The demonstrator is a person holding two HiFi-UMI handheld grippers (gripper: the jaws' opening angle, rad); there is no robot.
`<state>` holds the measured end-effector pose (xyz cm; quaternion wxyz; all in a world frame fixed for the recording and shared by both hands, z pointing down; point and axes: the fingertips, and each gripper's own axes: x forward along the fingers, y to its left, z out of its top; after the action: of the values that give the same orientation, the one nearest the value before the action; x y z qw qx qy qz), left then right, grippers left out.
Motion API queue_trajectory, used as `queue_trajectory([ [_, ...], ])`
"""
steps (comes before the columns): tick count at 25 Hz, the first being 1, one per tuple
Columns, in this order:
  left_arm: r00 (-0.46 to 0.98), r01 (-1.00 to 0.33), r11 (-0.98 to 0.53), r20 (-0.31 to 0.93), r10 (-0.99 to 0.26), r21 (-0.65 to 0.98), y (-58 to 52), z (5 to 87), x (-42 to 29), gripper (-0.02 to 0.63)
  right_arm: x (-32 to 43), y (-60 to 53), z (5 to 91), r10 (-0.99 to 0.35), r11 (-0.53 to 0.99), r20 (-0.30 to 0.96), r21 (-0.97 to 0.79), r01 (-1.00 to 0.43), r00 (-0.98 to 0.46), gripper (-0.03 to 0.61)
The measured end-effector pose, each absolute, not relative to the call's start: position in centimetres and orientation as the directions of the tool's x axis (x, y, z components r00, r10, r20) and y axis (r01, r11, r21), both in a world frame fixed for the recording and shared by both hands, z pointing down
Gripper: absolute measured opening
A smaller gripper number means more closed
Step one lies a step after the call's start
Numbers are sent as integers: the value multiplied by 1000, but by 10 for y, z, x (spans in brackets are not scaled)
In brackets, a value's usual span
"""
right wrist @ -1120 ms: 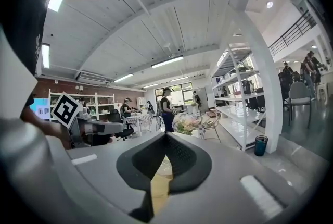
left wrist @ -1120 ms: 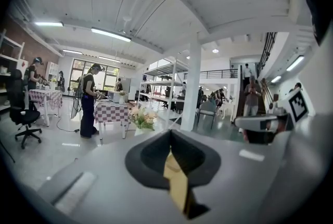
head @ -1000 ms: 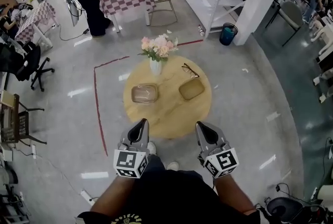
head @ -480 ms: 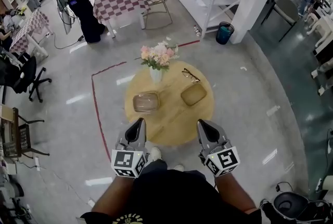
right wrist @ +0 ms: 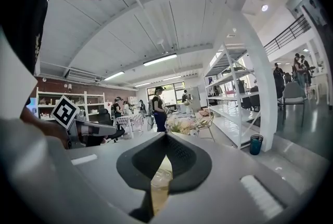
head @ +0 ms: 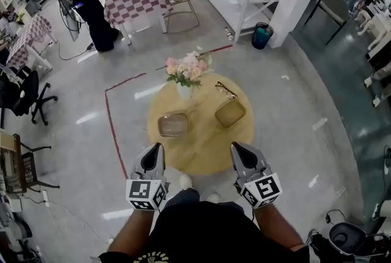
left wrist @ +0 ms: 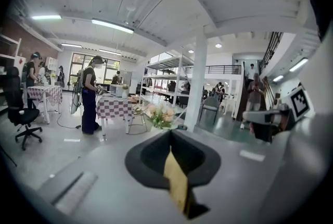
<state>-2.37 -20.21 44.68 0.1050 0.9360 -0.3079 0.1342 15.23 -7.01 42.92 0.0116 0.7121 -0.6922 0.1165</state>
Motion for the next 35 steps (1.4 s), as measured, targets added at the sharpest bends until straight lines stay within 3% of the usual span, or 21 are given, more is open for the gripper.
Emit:
queue_trajectory([
  [35, 795, -573, -796, 367, -483, 196, -349, 505, -50, 2, 124, -213, 447, -956, -65, 290, -80, -995, 39, -2],
])
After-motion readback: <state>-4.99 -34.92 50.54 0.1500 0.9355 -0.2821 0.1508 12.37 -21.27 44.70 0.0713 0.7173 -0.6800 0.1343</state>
